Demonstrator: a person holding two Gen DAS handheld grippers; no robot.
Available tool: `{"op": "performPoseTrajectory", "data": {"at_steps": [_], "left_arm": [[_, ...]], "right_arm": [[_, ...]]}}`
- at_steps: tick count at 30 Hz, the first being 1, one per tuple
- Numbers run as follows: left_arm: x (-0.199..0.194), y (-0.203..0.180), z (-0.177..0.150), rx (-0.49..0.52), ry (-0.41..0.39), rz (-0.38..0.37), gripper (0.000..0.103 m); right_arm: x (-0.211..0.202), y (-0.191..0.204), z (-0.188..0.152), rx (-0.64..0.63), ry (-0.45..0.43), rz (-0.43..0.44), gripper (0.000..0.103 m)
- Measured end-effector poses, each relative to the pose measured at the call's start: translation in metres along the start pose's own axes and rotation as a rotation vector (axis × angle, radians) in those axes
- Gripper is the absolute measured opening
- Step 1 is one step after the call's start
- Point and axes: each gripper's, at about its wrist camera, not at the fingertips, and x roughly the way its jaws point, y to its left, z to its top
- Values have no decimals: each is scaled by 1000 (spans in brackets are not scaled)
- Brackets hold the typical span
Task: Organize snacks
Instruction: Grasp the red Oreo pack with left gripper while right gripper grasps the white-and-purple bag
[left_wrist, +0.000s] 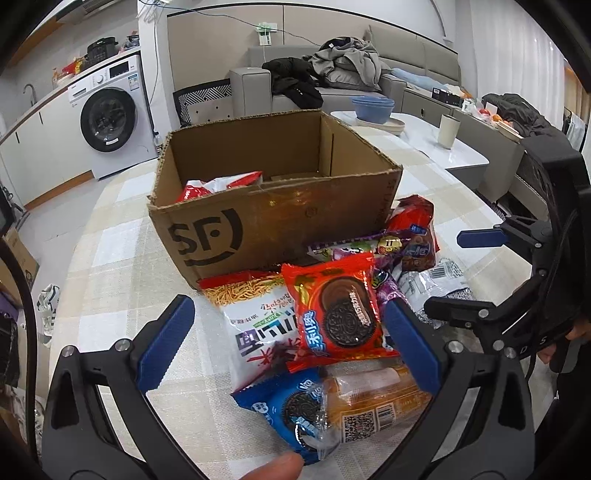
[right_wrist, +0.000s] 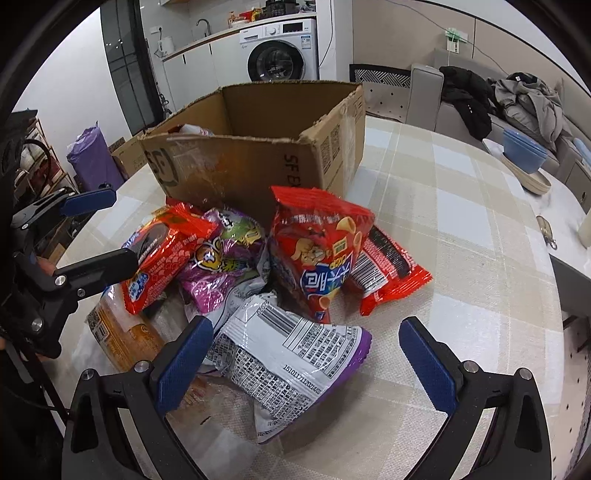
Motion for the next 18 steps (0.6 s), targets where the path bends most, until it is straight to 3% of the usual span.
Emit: {"op": "performPoseTrajectory", "data": {"at_steps": [18], "left_arm": [[35, -14, -10, -8, 67, -12, 102]], "right_arm": [[13, 8, -8, -46, 72, 64, 102]]}}
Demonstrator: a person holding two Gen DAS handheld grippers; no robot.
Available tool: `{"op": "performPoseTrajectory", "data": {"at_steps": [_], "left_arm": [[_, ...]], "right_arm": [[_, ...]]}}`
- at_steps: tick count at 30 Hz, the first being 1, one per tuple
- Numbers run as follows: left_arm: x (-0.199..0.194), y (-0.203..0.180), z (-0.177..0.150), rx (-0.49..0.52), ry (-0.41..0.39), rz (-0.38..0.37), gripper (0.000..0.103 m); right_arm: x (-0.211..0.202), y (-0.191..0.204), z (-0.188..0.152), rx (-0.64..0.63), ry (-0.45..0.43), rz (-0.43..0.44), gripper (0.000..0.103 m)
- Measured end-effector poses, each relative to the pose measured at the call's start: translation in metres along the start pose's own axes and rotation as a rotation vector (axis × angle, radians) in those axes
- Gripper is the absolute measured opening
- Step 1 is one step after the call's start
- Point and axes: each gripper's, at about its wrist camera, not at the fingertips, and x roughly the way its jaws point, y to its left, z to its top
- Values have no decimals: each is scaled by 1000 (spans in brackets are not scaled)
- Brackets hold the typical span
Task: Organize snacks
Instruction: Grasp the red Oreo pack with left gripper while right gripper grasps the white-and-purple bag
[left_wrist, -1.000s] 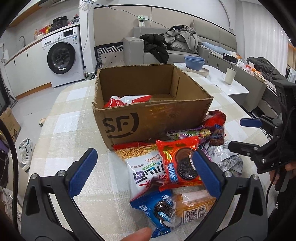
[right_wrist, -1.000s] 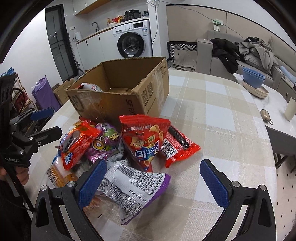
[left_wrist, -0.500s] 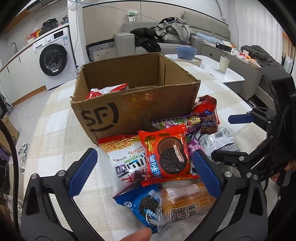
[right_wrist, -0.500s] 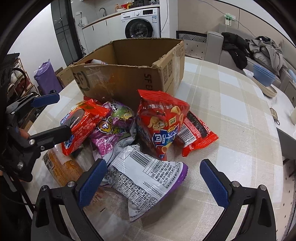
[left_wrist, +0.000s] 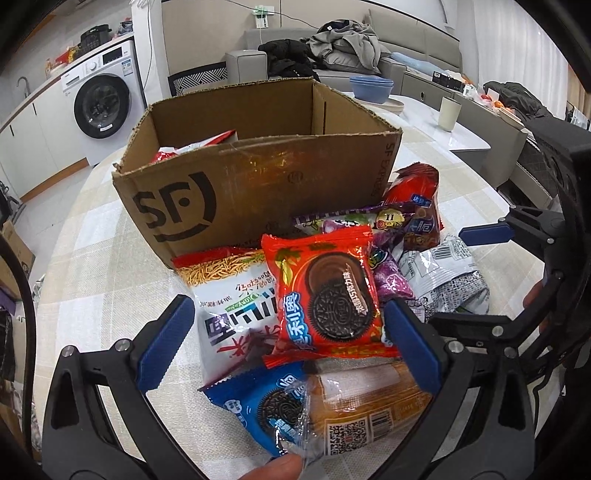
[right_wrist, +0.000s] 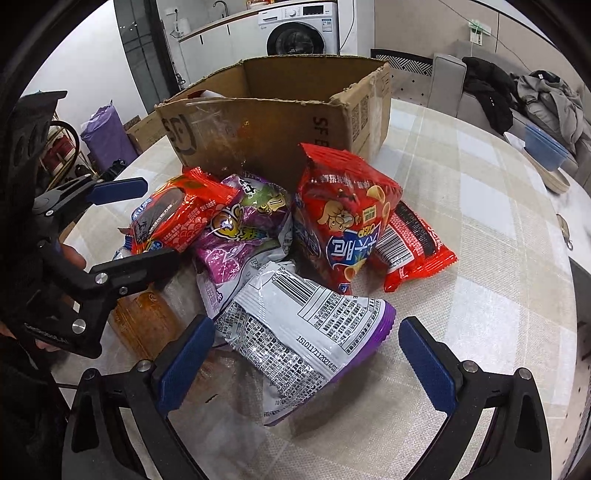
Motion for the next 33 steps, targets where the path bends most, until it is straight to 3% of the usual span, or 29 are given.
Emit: {"op": "performPoseTrajectory", "data": {"at_steps": [5, 10, 15, 23, 33], "left_arm": [[8, 3, 1, -22, 7, -22, 102], [8, 5, 1, -20, -3, -42, 95], [6, 1, 0, 1, -11, -73, 79], [2, -4, -3, 25, -34, -71, 58], [-2, 0, -6, 15, -53, -85, 44]], "right_arm": [[-2, 2, 0, -7, -3, 14, 98], [-4, 1, -1, -3, -15, 26, 90], [-7, -2, 0, 4, -25, 39, 82], [-8, -6, -1, 12, -22, 66, 81], [3, -13, -5, 53, -24, 175, 79]]}}
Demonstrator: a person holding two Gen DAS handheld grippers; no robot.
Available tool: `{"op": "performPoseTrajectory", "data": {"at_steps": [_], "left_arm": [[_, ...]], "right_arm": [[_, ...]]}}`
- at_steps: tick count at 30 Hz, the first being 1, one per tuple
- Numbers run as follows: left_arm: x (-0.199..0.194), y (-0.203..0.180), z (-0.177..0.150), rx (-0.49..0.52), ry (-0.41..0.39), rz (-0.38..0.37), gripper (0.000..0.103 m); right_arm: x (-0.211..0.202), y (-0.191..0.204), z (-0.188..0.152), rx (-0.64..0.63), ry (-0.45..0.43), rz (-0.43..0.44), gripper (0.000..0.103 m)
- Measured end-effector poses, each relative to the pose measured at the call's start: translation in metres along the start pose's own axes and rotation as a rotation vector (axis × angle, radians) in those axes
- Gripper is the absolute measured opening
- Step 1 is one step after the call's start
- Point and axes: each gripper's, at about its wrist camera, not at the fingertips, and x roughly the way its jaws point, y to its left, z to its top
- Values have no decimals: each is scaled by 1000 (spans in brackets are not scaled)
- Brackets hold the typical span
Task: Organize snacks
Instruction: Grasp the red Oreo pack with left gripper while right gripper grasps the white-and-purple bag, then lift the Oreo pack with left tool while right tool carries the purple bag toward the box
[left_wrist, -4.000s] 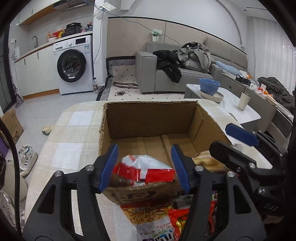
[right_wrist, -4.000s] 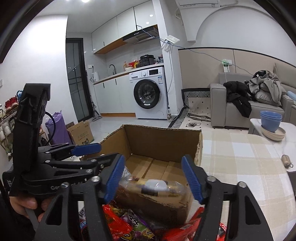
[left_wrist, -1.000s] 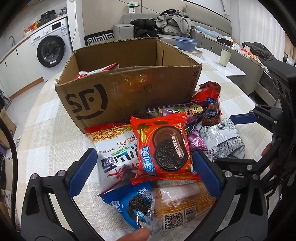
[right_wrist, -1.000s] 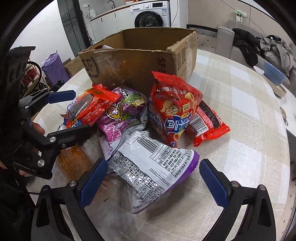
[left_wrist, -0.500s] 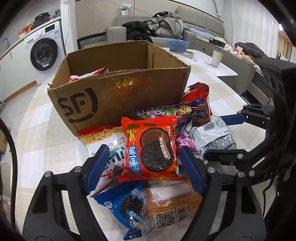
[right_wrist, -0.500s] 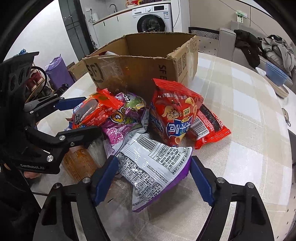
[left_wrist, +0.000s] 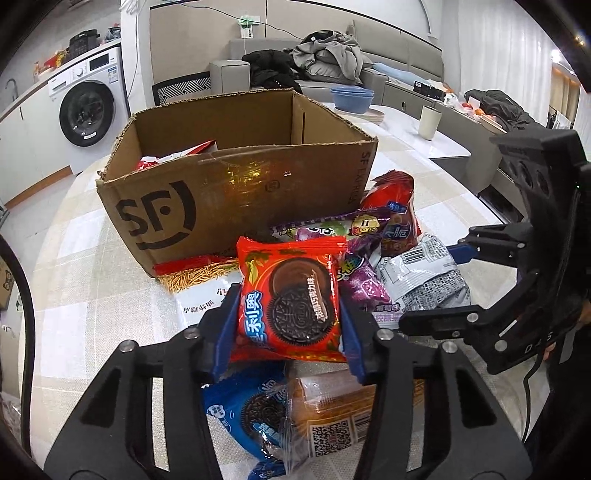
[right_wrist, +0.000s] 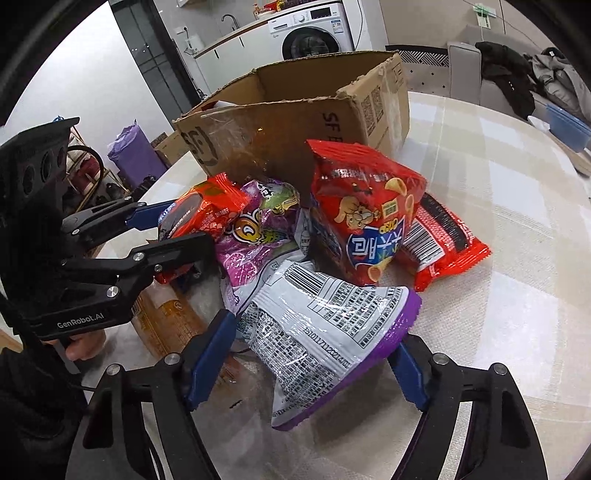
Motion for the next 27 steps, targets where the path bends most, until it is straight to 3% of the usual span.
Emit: {"op": "performPoseTrajectory", "data": {"at_steps": [4, 6, 8, 27], "left_arm": [[-4, 1, -3, -10, -4, -13, 42], [-5, 1, -4, -13, -4, -16, 42], [-5, 1, -4, -13, -5, -15, 42], [-30, 10, -2, -45, -55, -25, 42]], "right_arm": [[-4, 1, 0, -7, -16, 12, 69], [-9, 0, 0, -7, -30, 24, 56], [-12, -1, 0, -6, -40, 28, 52], [-57, 8, -11, -87, -144, 13, 48]]}}
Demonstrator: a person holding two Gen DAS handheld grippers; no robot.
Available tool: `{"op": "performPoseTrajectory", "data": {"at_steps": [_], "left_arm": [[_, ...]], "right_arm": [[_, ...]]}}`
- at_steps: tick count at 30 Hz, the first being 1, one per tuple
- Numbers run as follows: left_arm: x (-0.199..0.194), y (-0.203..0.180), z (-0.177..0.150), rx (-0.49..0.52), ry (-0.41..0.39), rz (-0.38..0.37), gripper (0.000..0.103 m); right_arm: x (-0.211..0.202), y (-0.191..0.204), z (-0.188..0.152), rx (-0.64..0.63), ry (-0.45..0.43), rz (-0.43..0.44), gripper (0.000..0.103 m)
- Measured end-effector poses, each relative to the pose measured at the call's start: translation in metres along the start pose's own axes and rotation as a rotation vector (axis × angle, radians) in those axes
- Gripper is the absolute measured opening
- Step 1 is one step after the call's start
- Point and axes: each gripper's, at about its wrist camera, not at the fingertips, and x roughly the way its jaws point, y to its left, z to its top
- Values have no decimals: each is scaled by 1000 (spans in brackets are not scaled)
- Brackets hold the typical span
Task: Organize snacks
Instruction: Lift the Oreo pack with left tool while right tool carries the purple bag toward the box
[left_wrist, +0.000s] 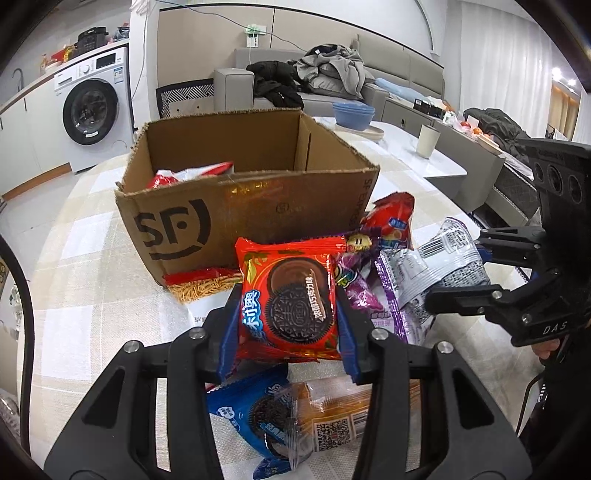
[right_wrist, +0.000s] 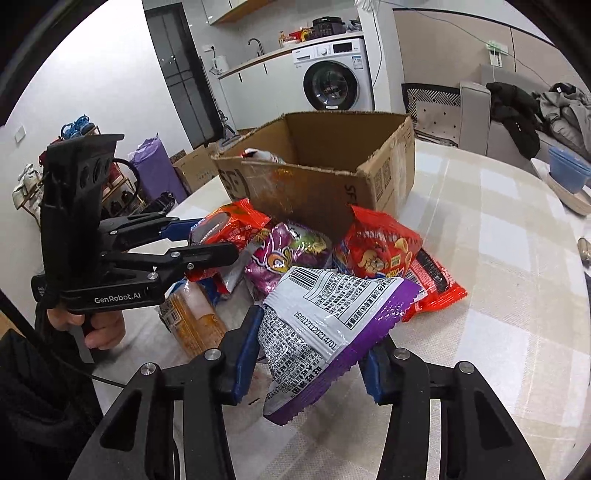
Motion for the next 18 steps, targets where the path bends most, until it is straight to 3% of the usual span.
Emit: {"op": "performPoseTrajectory", "data": {"at_steps": [18], "left_arm": [[-57, 11, 11, -30, -109, 22, 42]], "right_arm": [[-37, 10, 13, -7, -188, 25, 48]]}}
